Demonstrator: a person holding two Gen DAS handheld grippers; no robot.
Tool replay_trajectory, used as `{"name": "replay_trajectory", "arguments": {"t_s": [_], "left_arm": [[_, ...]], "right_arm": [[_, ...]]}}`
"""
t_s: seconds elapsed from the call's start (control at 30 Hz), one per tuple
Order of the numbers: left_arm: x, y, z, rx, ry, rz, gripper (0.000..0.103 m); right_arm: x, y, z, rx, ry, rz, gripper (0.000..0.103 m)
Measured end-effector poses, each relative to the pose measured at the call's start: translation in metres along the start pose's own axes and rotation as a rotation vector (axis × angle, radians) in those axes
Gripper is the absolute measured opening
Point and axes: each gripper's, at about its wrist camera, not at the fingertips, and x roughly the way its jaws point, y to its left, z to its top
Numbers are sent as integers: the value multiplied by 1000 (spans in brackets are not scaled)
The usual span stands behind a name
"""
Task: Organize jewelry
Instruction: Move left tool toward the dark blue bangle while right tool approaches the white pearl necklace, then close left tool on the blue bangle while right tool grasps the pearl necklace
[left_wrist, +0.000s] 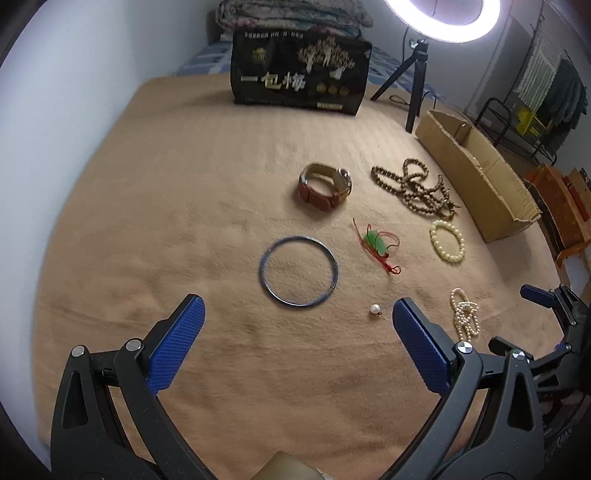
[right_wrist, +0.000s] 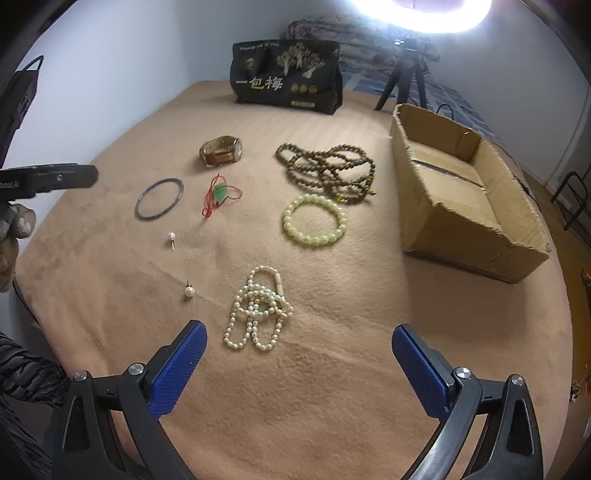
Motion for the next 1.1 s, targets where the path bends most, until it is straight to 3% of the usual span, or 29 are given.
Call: {"name": "replay_trajectory", "arguments": {"t_s": [0.23, 0.7, 0.97, 1.1], "left_arm": [[43, 6, -2, -65, 67, -11, 103], [83, 3, 4, -5, 80, 122, 103], [95, 10, 12, -11, 85, 112, 103], [96, 12, 14, -15, 80, 103, 103]], "right_arm": [[14, 2, 1, 20, 41, 19, 101], [29, 10, 9, 3, 59, 26, 101], [42, 7, 11, 4, 93, 24, 101], [50, 5, 12, -8, 117, 15, 97]]}}
